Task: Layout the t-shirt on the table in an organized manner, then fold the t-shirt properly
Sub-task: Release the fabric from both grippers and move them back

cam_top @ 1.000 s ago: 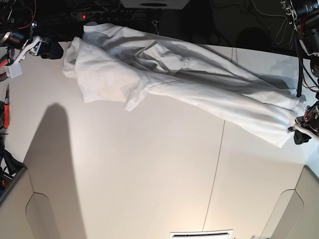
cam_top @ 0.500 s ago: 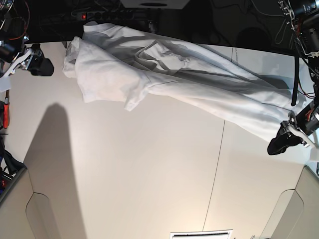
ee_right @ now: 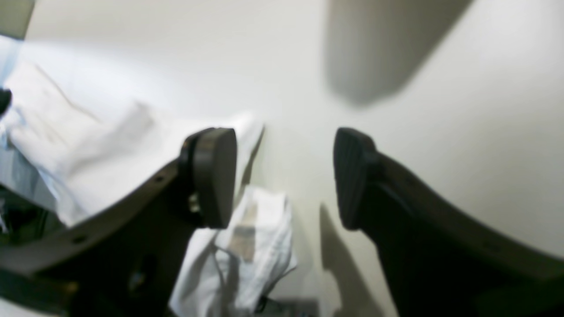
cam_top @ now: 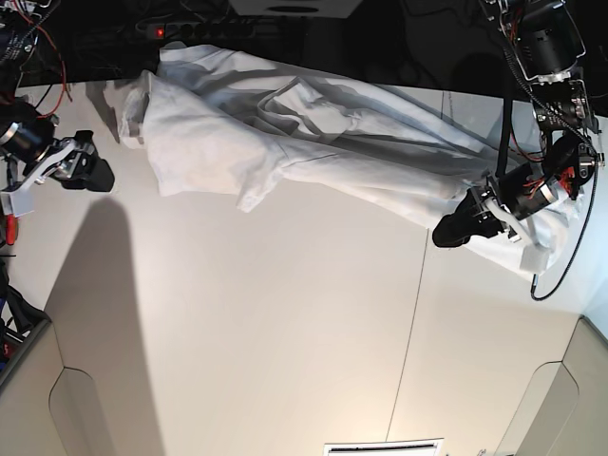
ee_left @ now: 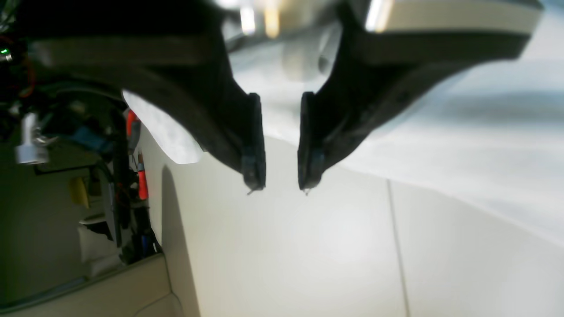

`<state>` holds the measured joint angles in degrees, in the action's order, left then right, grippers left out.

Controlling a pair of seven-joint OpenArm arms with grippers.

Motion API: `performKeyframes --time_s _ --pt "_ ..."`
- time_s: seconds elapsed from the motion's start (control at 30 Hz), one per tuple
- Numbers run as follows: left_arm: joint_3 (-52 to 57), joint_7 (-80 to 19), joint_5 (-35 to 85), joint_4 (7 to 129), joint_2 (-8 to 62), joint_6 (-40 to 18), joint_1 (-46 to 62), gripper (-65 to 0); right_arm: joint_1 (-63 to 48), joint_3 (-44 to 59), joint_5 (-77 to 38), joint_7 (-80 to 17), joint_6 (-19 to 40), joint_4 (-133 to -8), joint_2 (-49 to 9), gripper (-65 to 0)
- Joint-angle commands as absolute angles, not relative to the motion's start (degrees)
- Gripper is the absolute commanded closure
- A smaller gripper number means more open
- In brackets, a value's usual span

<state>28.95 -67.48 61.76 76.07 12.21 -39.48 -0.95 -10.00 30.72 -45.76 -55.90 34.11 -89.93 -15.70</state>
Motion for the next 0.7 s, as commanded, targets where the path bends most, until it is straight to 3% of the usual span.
performKeyframes --time_s 0.0,0.27,0.5,0.6,0.67 --pt "29.1 -66.3 63.4 77.0 12.8 -40.0 -1.9 -17.0 -9.4 29.9 -46.3 -53.6 34.3 -89.2 -16.7 -34.7" --pt "29.2 -65.8 63.2 77.0 12.9 -40.0 -1.9 -17.0 -4.6 22.2 -46.1 -52.2 34.3 -75.0 -16.6 -34.7" --pt "29.2 -65.8 63.0 77.0 12.9 -40.0 -1.9 -17.0 0.1 17.9 -48.6 -52.3 34.3 -72.8 -15.9 -34.3" --pt "29.2 -65.8 62.7 77.0 12.9 -40.0 -1.9 -17.0 2.0 16.9 -48.6 -52.5 34.3 -72.8 -15.7 -27.6" --pt "29.2 -65.8 62.4 77.0 12.9 -40.0 -1.9 -17.0 2.7 16.8 -48.6 -52.7 34.3 -72.9 -15.3 -16.7"
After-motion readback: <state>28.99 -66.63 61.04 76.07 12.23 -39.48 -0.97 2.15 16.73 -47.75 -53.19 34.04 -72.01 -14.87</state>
